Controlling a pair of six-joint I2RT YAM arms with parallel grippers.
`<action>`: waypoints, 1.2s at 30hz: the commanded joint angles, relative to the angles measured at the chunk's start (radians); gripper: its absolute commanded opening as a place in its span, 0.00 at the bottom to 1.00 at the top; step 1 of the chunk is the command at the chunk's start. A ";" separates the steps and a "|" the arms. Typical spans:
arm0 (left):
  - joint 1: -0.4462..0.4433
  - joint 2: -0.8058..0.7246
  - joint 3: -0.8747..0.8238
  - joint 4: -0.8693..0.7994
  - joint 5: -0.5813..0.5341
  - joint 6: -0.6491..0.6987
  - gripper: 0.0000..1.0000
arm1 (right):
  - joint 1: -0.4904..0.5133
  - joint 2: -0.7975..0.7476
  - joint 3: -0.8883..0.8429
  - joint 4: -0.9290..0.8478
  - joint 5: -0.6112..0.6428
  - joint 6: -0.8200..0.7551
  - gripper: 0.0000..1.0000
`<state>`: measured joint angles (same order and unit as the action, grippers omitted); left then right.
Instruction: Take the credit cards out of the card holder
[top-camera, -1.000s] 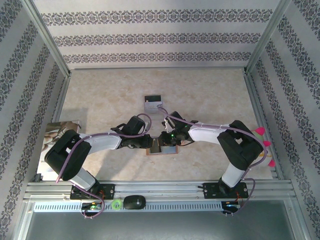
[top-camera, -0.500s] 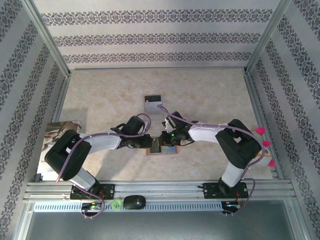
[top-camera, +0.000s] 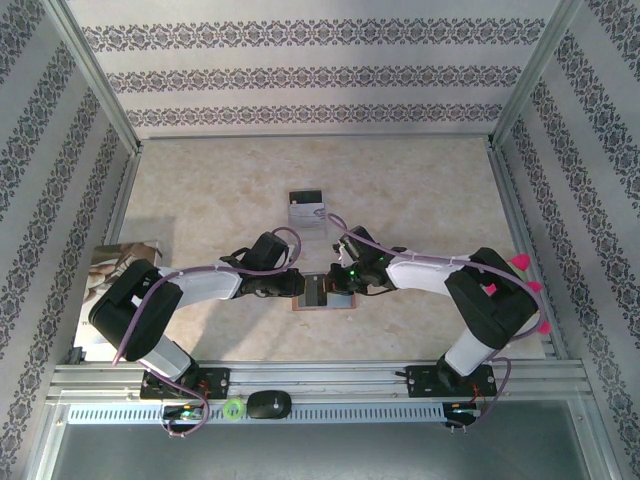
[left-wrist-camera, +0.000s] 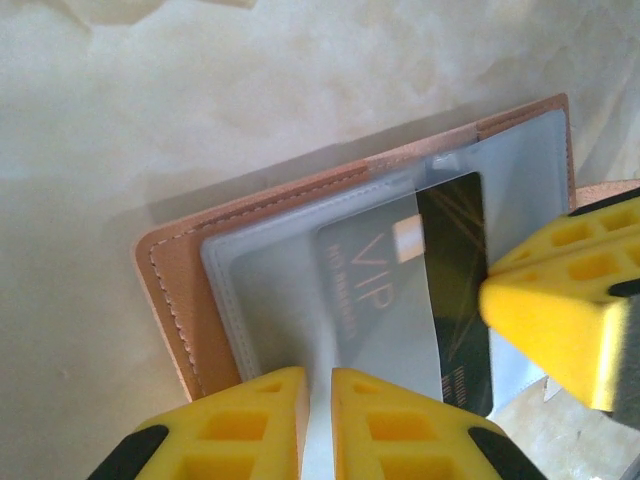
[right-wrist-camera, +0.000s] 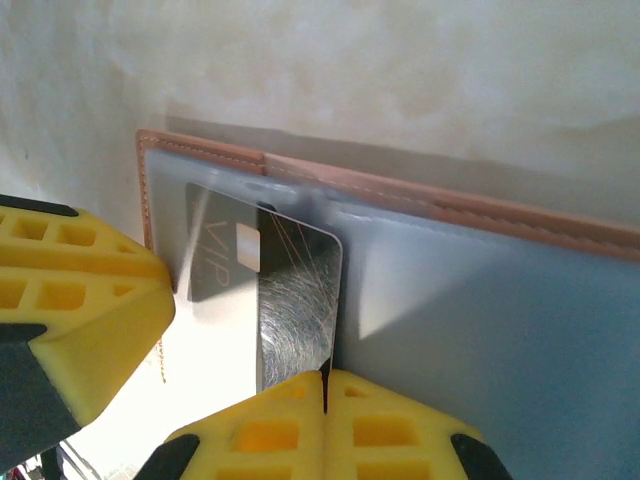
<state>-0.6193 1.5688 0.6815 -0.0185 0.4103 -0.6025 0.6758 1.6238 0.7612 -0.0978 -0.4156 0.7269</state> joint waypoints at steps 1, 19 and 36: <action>0.018 0.001 -0.032 -0.048 -0.029 -0.006 0.16 | -0.009 -0.042 -0.016 -0.064 0.078 0.011 0.00; 0.018 0.024 -0.015 -0.055 -0.010 0.006 0.15 | -0.003 0.002 0.012 -0.069 0.054 0.009 0.33; 0.018 0.033 -0.009 -0.054 0.000 0.004 0.15 | -0.004 0.012 0.009 0.001 -0.022 -0.026 0.22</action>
<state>-0.6132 1.5719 0.6807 -0.0143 0.4187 -0.6029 0.6758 1.6314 0.7704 -0.1066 -0.4206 0.7223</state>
